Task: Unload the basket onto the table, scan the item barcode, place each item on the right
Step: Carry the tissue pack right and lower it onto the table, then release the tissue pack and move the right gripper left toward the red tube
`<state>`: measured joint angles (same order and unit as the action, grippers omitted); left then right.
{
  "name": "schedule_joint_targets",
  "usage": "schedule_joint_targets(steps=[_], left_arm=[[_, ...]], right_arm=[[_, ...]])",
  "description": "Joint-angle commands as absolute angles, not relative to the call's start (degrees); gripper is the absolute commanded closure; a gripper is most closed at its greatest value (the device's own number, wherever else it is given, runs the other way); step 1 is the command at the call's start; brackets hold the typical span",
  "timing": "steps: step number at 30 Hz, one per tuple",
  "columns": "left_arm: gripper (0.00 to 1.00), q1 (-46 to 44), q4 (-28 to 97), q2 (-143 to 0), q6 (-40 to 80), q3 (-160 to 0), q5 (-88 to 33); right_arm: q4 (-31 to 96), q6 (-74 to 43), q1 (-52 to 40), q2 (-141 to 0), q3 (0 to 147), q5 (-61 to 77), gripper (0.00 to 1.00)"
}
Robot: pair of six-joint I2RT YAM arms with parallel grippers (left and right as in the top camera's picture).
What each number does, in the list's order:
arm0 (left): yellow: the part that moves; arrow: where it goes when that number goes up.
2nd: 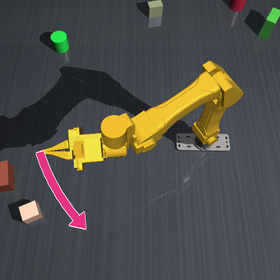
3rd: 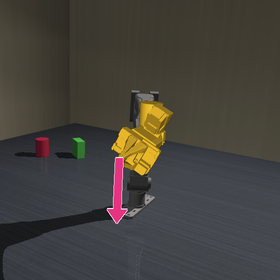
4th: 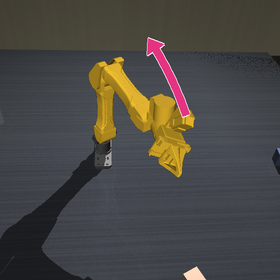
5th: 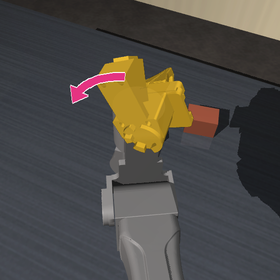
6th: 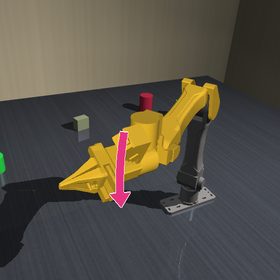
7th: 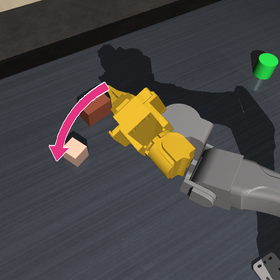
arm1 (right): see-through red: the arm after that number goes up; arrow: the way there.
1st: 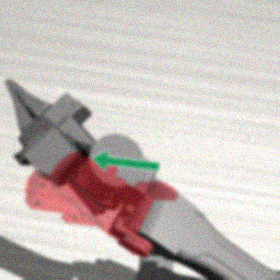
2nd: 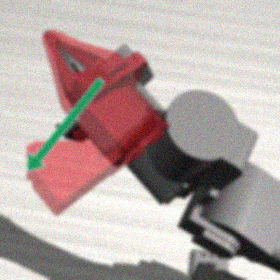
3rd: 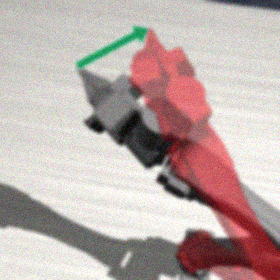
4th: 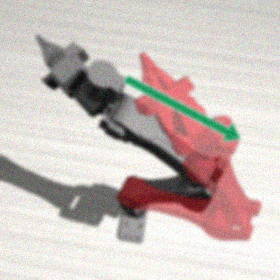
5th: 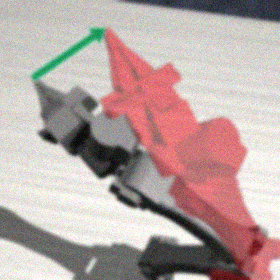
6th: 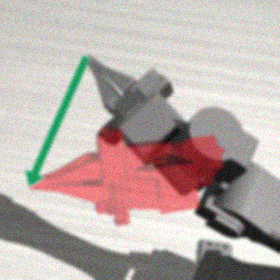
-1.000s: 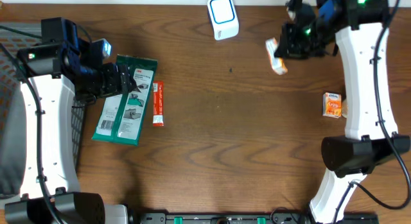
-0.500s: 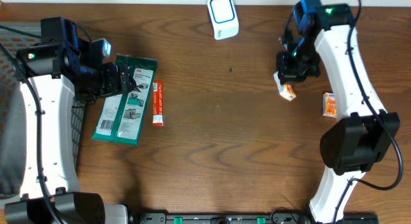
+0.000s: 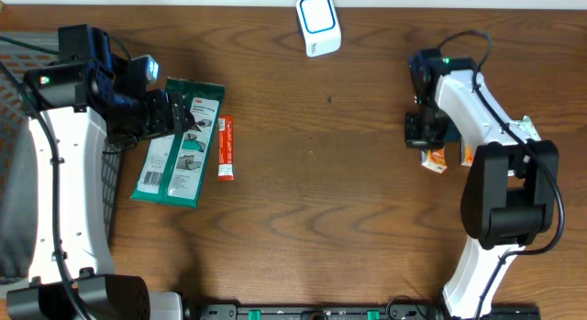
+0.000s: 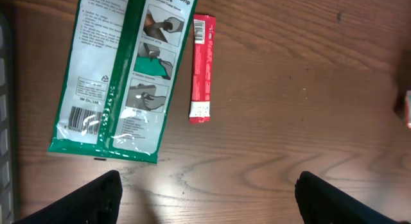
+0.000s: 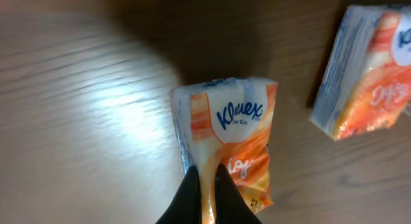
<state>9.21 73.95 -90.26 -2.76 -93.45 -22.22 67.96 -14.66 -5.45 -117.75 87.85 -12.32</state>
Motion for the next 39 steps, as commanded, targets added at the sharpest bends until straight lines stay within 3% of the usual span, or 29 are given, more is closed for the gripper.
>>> schedule_joint_targets(steps=[1, 8, 11, 13, 14, 15, 17, 22, 28, 39], left_arm=[[0.13, 9.23, 74.13, -89.49, -2.48, -93.43, -22.50], [0.13, 9.23, 74.13, -89.49, -2.46, -93.43, -22.48], [0.13, 9.23, 74.13, -89.49, -2.46, -93.43, -22.50], [0.13, 9.23, 74.13, -89.49, -2.48, -93.43, -22.50], [0.13, 9.23, 74.13, -89.49, -2.46, -93.43, -22.50], [0.13, 9.23, 74.13, -89.49, -2.48, -93.43, -22.50], [0.13, 9.23, 74.13, -89.49, -2.48, -93.43, -22.50], [0.13, 9.23, 74.13, -89.49, -2.48, -93.43, -22.50], [0.13, 9.23, 74.13, -89.49, -2.46, -93.43, -22.50], [0.13, 9.23, 74.13, -89.49, -2.46, -93.43, -22.50]], right_arm=[[65.84, -16.25, -4.01, -117.89, 84.60, -16.95, 0.99], [65.54, -16.23, -1.76, -117.89, 83.68, -19.70, 0.97], [65.56, -16.25, -1.06, -117.89, 83.66, -19.66, 0.67], [65.54, -16.23, -0.82, -117.89, 83.66, -19.44, 0.37], [65.54, -16.25, -0.82, -117.89, 83.66, -19.42, 0.30], [65.54, -16.25, -0.82, -117.89, 83.66, -19.42, 0.16], [65.54, -16.25, -0.84, -117.89, 83.66, -19.38, 0.01], [65.52, -16.23, -0.84, -117.89, 83.68, -18.33, 0.01], [69.25, -14.06, -1.10, -117.84, 86.94, -13.32, 0.17], [65.41, -11.07, -6.85, -117.86, 90.21, 7.53, 0.10]])
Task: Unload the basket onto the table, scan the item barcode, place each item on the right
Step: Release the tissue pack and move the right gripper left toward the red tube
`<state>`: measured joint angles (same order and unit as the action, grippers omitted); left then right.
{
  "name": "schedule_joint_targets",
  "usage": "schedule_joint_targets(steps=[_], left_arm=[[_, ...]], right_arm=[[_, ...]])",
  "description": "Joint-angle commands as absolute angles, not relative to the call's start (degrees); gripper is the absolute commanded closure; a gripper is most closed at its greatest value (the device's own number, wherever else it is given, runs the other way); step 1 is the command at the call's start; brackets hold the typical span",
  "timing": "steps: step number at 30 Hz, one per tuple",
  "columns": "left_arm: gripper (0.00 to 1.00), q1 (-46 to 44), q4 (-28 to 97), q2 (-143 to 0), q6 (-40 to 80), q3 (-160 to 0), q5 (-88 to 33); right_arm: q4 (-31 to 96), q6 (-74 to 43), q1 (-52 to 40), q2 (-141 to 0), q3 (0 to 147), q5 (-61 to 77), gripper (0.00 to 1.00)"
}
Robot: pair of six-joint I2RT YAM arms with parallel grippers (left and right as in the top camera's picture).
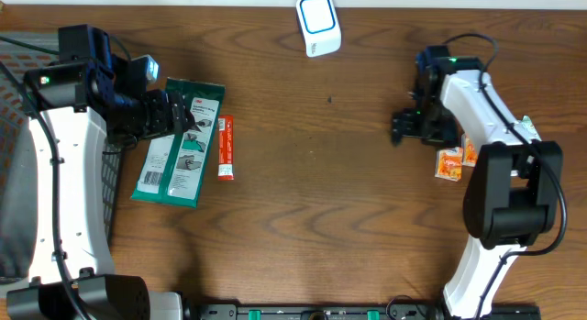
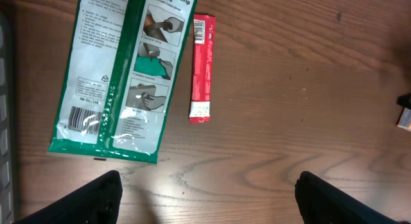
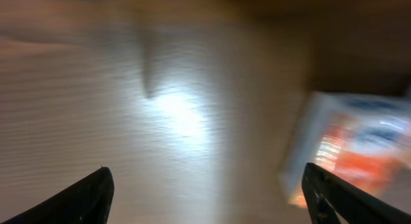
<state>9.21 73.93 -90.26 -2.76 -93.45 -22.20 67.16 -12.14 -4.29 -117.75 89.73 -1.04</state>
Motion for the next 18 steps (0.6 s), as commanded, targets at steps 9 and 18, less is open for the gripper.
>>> schedule_joint_targets(steps=[9, 18], left_arm=[[0.13, 9.23, 74.13, -89.49, -2.46, -93.43, -22.48], [0.13, 9.23, 74.13, -89.49, -2.46, -93.43, -22.50]], right_arm=[[60.82, -11.77, -15.79, -117.86, 90.08, 8.05, 0.03], [54.17, -19.79, -26.44, -117.86, 90.08, 8.08, 0.01]])
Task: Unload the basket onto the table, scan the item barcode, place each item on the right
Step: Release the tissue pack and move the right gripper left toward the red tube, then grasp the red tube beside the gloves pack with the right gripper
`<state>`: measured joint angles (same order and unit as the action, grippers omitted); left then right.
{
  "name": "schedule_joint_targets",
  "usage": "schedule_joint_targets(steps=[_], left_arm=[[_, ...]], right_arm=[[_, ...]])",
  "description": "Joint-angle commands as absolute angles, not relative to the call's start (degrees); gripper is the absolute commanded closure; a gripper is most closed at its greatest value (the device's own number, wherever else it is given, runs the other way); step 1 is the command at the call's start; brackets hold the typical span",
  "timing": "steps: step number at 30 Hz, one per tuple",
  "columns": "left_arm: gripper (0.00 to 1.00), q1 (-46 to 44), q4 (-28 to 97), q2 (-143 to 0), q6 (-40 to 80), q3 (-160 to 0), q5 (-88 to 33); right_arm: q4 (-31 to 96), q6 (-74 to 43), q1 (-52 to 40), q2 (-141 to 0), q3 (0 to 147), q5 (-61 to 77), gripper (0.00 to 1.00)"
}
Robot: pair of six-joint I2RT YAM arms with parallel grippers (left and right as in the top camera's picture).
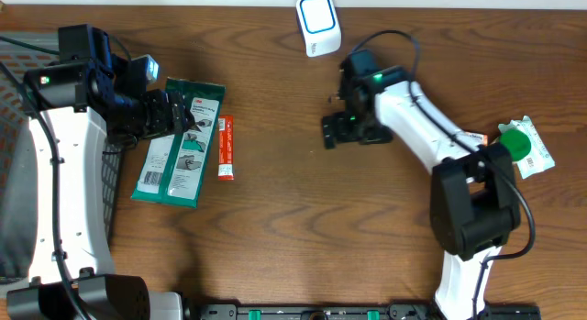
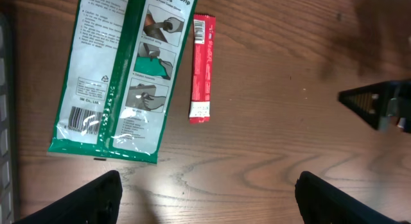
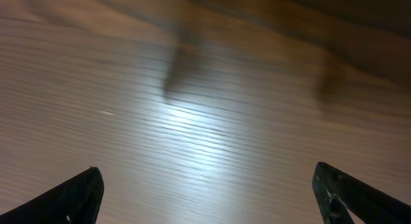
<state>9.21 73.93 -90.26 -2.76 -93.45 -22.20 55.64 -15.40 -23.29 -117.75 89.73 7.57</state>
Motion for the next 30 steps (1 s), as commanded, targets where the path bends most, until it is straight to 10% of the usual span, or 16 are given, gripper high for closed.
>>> schedule_joint_targets(steps=[1, 30], left_arm=[[0.13, 9.23, 74.13, -89.49, -2.46, -93.43, -22.48], [0.13, 9.23, 74.13, -89.49, -2.48, -93.43, -22.50]], right_arm=[[53.15, -19.73, -27.51, -117.86, 90.08, 8.12, 0.01], [24.14, -35.83, -44.95, -121.16, 89.08, 8.05, 0.65]])
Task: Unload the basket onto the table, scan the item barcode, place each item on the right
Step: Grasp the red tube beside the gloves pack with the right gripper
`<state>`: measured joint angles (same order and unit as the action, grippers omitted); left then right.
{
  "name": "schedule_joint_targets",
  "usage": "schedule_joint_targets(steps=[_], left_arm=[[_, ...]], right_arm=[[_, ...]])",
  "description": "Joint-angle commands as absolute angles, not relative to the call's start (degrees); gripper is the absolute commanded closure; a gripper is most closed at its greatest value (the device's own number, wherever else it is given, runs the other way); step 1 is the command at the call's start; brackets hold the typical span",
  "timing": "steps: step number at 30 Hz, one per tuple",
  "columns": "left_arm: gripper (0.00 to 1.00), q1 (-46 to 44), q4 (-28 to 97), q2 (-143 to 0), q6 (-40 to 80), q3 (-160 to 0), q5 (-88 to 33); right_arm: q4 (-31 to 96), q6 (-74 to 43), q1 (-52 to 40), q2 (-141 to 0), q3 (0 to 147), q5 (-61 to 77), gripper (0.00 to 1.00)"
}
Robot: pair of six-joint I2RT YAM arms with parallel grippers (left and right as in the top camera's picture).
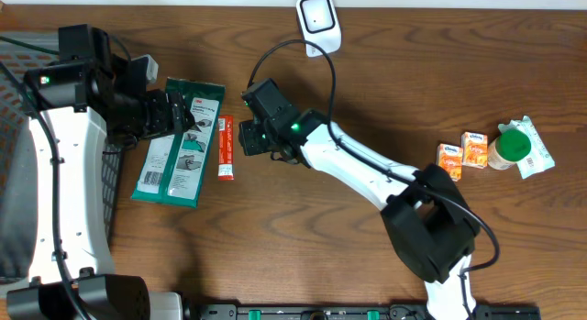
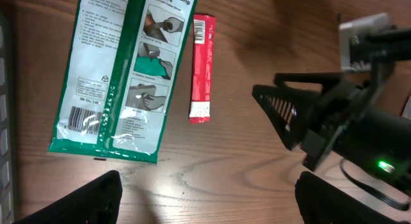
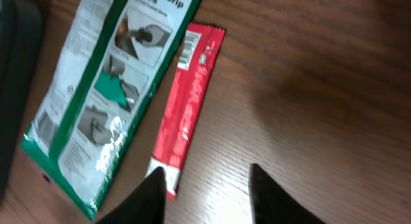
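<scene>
A red stick packet [image 1: 226, 148] lies flat on the table, its barcode end toward the back [image 3: 186, 115] [image 2: 201, 68]. To its left lies a green-and-white glove packet [image 1: 179, 141]. My right gripper [image 1: 246, 137] hovers just right of the red packet, open and holding nothing [image 3: 209, 195]. In the wrist view its left finger overlaps the packet's near end. My left gripper [image 1: 172, 116] is above the glove packet's top edge, wide open and holding nothing [image 2: 205, 205]. The white scanner [image 1: 318, 24] stands at the back centre.
Two orange tissue packs [image 1: 463, 155] and a green-capped item [image 1: 515, 146] lie at the right. A grey basket [image 1: 11, 192] sits past the left table edge. My right arm stretches across the table's middle [image 1: 367, 169].
My right gripper has moved from the table's middle to the left, beside the red packet. Its jaws stand closer together, still open. My left arm has not moved.
My right gripper was shut on an orange tissue pack at the right. Then it was open and the pack lay beside a second one. Then it was over the table's middle, and now it is at the red packet. My left gripper stayed open over the glove packet.
</scene>
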<state>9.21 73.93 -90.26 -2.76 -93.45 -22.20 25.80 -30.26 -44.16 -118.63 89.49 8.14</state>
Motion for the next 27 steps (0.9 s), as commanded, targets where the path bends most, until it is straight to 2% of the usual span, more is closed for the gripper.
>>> schedule_joint_targets(steps=[1, 4, 6, 11, 27], left_arm=[[0.13, 9.23, 74.13, -89.49, -2.46, -93.43, -22.50], [0.13, 9.23, 74.13, -89.49, -2.46, -93.43, -22.48], [0.13, 9.23, 74.13, -89.49, -2.48, -93.43, -22.50], [0.13, 9.23, 74.13, -89.49, -2.46, -93.43, -22.50], [0.13, 9.23, 74.13, -89.49, -2.46, -93.43, -22.50]], right_arm=[[22.39, -37.39, -45.45, -122.32, 89.08, 8.08, 0.70], [19.70, -39.27, -46.17, -124.05, 89.08, 9.19, 0.79], [17.54, -39.27, -46.48, -125.16, 89.08, 11.20, 0.99], [13.43, -39.18, -46.68, -126.48, 89.08, 16.43, 0.99], [9.58, -39.18, -48.10, -129.78, 89.08, 14.44, 0.99]])
